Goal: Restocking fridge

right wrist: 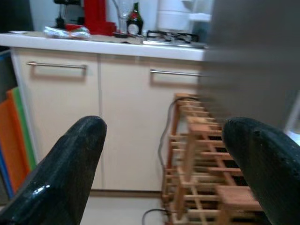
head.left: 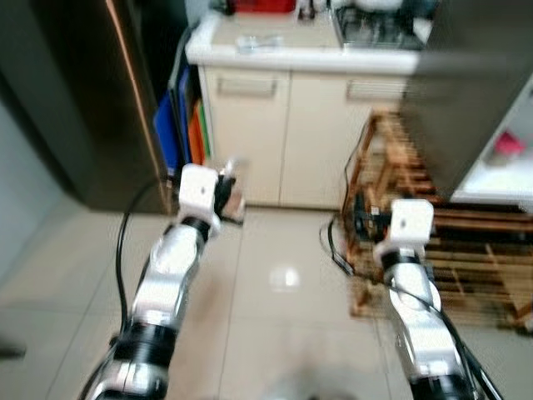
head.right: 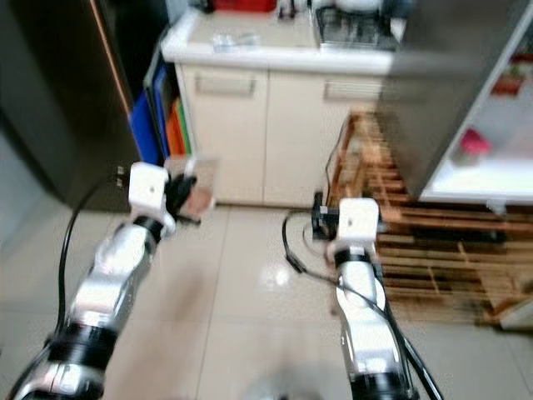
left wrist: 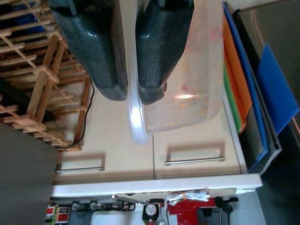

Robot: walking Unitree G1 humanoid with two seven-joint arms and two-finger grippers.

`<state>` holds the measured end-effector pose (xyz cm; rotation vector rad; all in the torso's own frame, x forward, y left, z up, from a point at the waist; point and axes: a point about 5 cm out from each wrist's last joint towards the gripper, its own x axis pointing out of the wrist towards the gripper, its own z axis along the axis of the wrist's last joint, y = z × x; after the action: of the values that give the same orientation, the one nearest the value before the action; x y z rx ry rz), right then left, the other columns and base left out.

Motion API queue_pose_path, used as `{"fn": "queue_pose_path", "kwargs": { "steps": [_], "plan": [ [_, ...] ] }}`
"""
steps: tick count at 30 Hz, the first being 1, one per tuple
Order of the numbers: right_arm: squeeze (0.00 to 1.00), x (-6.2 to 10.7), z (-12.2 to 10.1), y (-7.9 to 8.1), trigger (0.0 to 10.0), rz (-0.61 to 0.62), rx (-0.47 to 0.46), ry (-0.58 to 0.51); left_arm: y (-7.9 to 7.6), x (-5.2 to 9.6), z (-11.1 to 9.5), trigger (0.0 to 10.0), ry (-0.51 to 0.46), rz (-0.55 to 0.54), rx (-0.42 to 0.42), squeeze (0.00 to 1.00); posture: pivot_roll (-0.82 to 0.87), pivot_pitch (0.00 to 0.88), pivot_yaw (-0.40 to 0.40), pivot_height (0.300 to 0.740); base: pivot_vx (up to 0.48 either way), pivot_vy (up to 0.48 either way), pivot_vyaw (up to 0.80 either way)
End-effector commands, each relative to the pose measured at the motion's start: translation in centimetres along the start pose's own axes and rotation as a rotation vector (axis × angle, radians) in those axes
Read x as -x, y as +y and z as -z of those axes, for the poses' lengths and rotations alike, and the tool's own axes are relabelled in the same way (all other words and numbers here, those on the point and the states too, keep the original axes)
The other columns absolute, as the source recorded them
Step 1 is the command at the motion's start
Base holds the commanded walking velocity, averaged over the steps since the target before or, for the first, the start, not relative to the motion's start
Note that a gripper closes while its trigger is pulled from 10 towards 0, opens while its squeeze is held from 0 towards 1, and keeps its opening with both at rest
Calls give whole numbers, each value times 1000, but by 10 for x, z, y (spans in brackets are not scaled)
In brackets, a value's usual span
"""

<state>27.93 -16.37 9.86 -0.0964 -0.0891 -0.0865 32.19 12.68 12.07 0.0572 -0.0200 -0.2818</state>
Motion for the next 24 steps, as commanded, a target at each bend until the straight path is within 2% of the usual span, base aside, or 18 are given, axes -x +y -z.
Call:
{"fn": "queue_pose_path", "kwargs": {
  "steps": [1, 6, 11, 14, 24],
  "plan": [
    [0, -1, -2, -8, 10000, 21, 11, -8, -8, -7, -7, 10000, -17, 18, -3, 0, -128, 0, 19, 740, 307, -368, 0],
    [0, -2, -3, -6, 10000, 17, 9, -11, -7, -14, -13, 10000, -34, 21, -2, 0, -132, 0, 25, 740, 310, -364, 0],
    [0, -8, -5, 1, 10000, 15, -4, -23, -12, -20, -19, 10000, -48, 52, -48, 0, -131, 0, 50, 740, 328, -347, 0],
    [0, -12, -8, 4, 10000, 21, -17, -34, -12, -24, -24, 10000, -57, 56, -48, 0, -133, 0, 58, 740, 330, -345, 0],
    [0, -12, -7, 1, 10000, 21, -23, -38, -15, -21, -28, 10000, -98, 75, -30, 0, -134, 0, 62, 740, 324, -350, 0]
  ]
}}
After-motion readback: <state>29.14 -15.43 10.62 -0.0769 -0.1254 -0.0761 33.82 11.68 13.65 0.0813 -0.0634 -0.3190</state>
